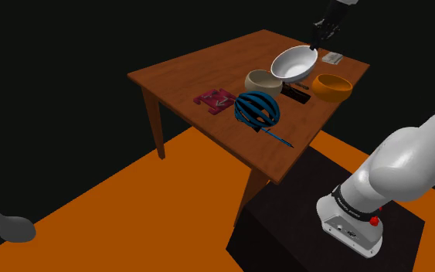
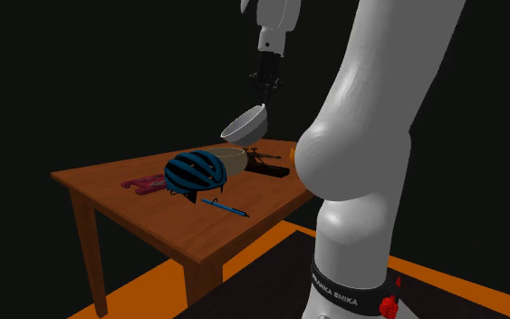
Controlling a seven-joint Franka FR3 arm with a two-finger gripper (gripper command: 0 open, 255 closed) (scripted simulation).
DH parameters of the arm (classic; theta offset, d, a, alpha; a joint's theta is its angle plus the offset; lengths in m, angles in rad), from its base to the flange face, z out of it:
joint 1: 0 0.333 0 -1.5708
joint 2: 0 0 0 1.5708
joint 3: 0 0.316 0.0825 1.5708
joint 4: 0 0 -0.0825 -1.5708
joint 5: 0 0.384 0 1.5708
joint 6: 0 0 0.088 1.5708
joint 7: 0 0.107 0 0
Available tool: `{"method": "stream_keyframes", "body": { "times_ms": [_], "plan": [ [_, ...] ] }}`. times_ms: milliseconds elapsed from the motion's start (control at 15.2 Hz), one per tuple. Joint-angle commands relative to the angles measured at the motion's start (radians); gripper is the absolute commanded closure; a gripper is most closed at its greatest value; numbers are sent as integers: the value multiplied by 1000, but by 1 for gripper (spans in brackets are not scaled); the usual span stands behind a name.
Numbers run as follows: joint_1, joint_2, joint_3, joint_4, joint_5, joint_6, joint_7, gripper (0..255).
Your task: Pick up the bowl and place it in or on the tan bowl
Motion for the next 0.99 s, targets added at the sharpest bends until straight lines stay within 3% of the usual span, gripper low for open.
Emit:
{"method": "stream_keyframes", "body": {
  "times_ms": [0, 264, 330, 924],
  "plan": [
    [14, 86, -13, 95, 49, -23, -13, 255],
    [10, 271, -30, 306, 159, -87, -42, 255],
    [-3, 348, -34, 401, 205, -122, -51, 255],
    [6, 330, -24, 261, 198, 4, -60, 255]
  ]
}}
